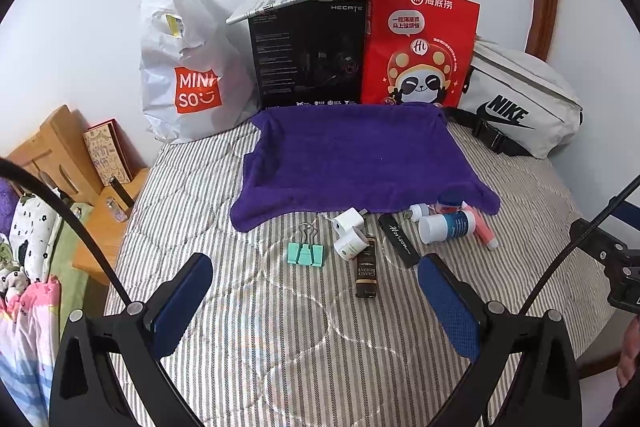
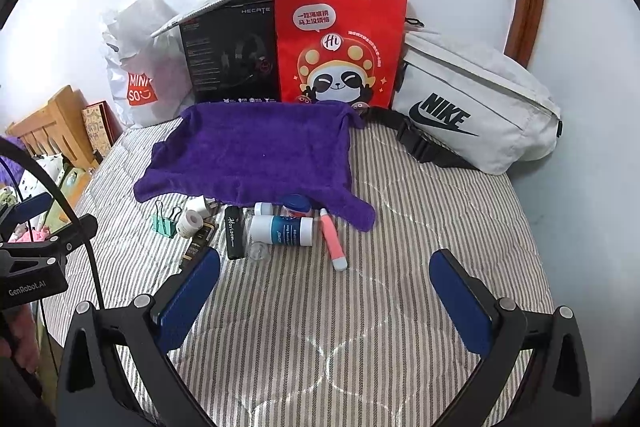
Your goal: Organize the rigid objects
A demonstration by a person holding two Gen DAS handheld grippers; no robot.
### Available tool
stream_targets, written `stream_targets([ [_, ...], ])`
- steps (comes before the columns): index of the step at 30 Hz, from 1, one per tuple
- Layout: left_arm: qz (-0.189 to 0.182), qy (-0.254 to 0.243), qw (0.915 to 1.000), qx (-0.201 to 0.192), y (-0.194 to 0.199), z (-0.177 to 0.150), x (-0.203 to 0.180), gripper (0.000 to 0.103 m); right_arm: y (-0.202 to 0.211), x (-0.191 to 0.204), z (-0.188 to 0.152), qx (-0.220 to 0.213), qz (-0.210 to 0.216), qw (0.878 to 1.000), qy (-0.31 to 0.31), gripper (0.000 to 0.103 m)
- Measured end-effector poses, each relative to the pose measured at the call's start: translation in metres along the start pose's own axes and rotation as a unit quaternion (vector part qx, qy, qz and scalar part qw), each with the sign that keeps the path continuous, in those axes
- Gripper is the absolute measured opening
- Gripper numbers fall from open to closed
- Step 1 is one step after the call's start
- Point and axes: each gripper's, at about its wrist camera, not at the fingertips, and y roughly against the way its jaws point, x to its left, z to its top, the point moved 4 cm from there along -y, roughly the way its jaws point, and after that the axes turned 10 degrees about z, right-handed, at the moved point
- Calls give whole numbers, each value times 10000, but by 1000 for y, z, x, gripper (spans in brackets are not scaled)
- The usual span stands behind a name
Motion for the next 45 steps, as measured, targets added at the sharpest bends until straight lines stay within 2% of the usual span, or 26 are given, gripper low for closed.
stream_targets([
  [32, 10, -92, 9999, 39, 0, -1, 1, 103, -1, 3, 0, 13, 33, 10000, -7, 103],
  [45, -20, -129, 9997, 222, -27, -3, 1, 103, -16, -7, -4, 133, 57, 9998, -106, 103],
])
